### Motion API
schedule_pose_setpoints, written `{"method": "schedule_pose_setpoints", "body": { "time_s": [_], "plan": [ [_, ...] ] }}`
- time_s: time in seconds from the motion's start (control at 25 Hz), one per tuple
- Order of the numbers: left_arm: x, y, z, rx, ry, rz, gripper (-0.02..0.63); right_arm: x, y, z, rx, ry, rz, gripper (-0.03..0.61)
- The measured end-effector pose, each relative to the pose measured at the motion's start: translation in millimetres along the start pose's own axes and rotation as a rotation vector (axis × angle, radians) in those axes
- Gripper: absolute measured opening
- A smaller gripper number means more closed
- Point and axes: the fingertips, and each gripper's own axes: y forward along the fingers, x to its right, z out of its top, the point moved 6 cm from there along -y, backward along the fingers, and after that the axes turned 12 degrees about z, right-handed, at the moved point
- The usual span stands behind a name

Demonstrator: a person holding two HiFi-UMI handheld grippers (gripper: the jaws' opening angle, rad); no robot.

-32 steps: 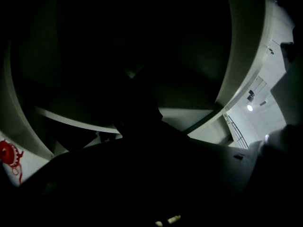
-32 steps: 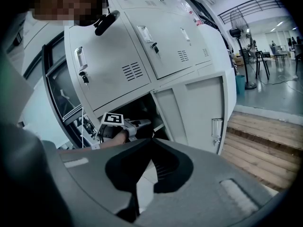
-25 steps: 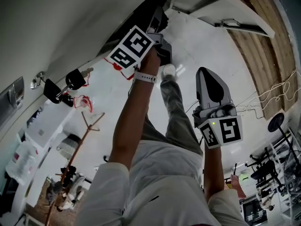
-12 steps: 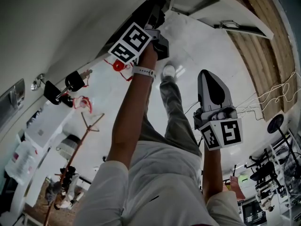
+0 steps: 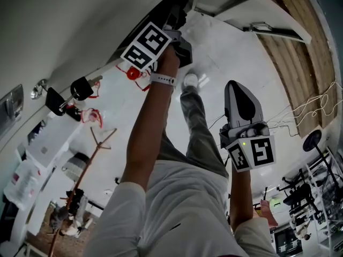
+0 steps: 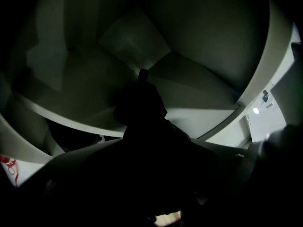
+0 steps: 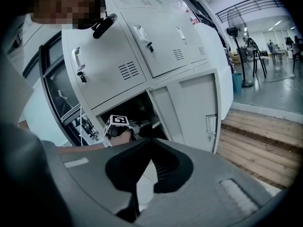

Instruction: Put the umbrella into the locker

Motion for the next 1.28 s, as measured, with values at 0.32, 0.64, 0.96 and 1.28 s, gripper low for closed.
{"method": "schedule_pose_setpoints", "body": {
  "time_s": [0.32, 0.64, 0.96, 1.28],
  "plan": [
    [-14.9, 13.2, 20.9, 0.012, 0.037, 0.042, 0.339, -2.2, 7.1, 2.6, 0.003, -0.002, 0.01, 0.003],
    [-40.9, 22.9, 23.6, 0.049, 0.094, 0.082, 0.369, -5.5, 8.4, 0.7, 0.005, 0.007, 0.007, 0.003],
    [-1.7, 3.4, 25.6, 0.059, -0.024, 0.011, 0.396, -10.3, 8.3, -1.7, 0.007, 0.012, 0.009, 0.003],
    [0.3, -10.0, 13.1, 0.055, -0.033, 0.007, 0.4, -12.0, 5.1, -1.6, 0.003, 0.0, 0.015, 0.003]
  ]
}}
